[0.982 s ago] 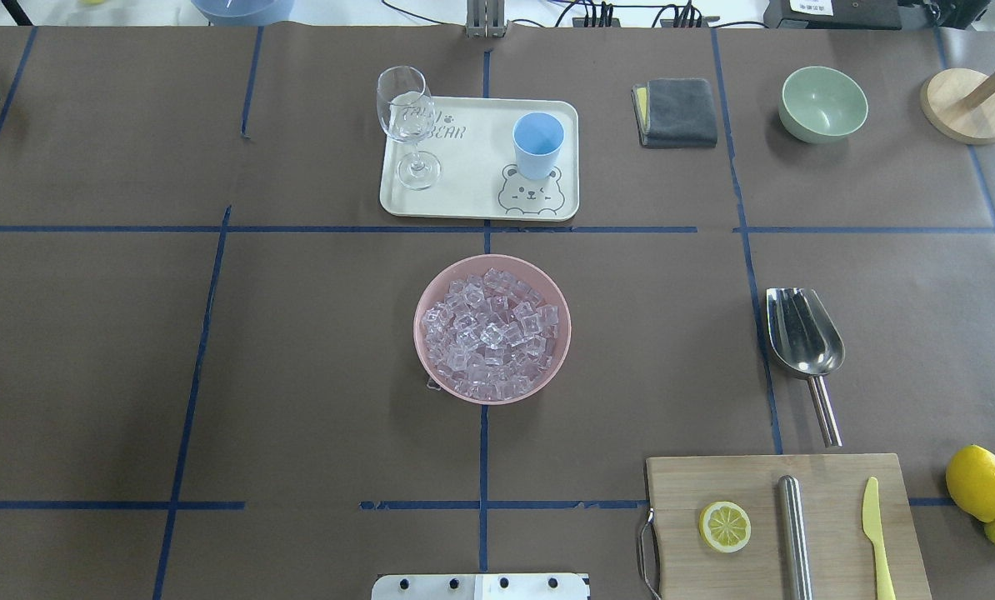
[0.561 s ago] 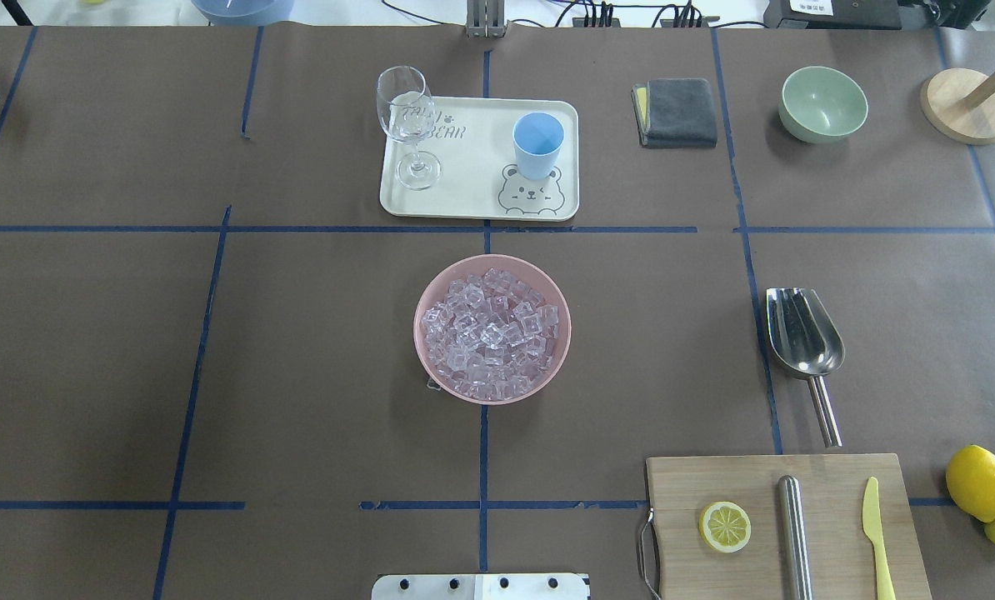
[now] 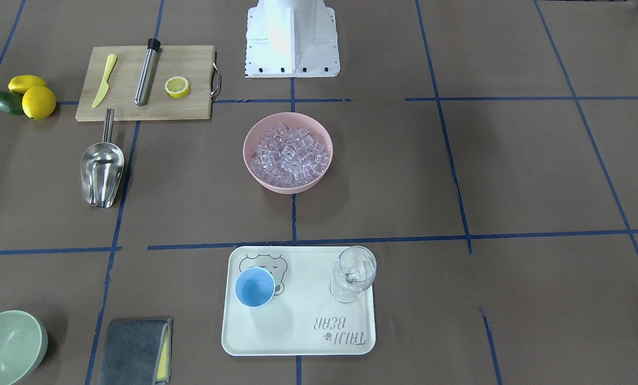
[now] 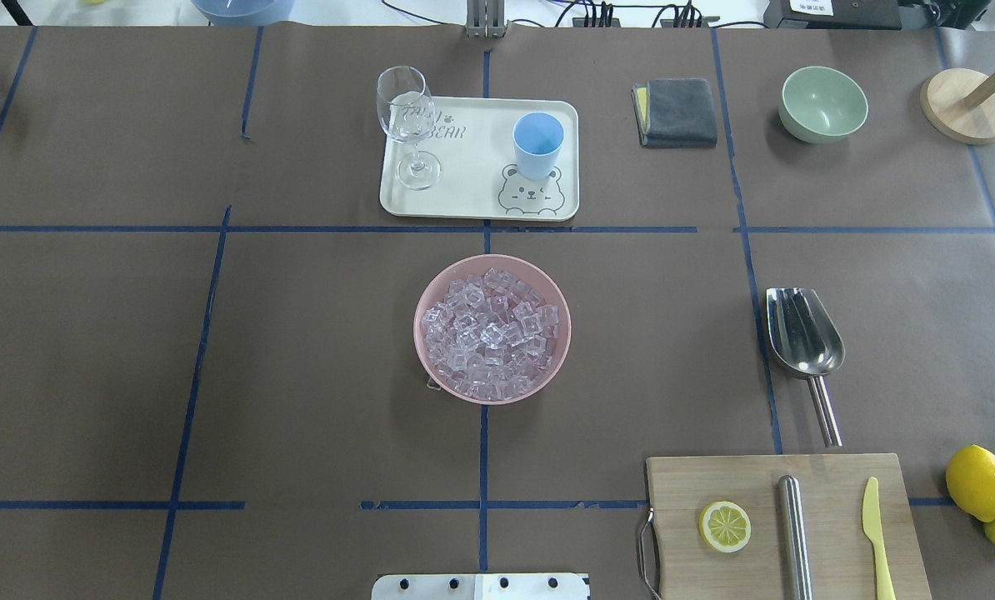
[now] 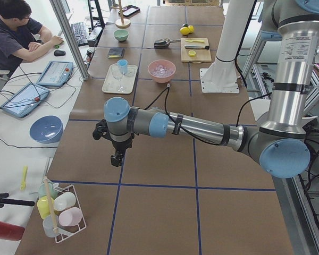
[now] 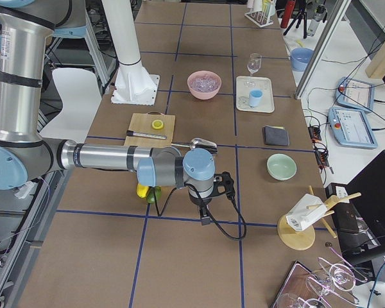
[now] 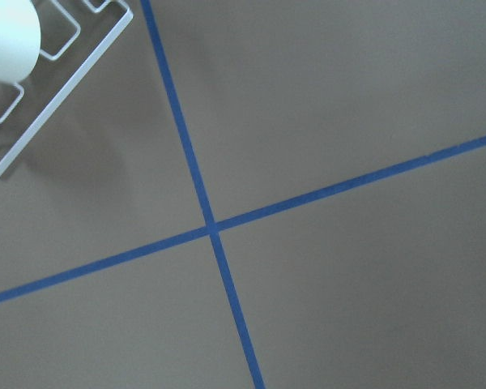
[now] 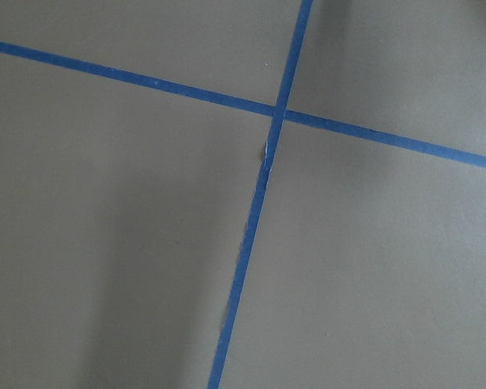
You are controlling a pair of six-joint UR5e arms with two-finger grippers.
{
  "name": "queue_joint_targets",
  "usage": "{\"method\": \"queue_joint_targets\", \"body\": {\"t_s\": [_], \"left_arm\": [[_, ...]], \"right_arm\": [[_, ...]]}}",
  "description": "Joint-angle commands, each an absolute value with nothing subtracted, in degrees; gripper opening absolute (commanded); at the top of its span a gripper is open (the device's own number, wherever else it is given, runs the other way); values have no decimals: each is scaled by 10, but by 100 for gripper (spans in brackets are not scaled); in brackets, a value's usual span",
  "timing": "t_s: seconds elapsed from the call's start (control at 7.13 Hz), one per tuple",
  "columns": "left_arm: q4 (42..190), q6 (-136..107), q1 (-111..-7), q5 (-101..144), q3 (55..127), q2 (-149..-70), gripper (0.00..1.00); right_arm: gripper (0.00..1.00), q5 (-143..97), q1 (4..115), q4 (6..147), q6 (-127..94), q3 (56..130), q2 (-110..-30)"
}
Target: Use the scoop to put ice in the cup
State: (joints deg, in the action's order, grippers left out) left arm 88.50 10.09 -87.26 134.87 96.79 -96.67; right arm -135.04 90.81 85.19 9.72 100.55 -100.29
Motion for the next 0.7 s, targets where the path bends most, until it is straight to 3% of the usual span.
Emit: {"method": "queue_joint_targets", "body": {"t_s": [0.0,0.56], "left_arm": [[909,103,-854,1349,962,-1029,100],[1039,78,-752,1346,963,-1066,100]], "right_arm": [[100,-1366,902,853,71,1017,-988],[100,-1385,863,850,30,1020,-982]]}}
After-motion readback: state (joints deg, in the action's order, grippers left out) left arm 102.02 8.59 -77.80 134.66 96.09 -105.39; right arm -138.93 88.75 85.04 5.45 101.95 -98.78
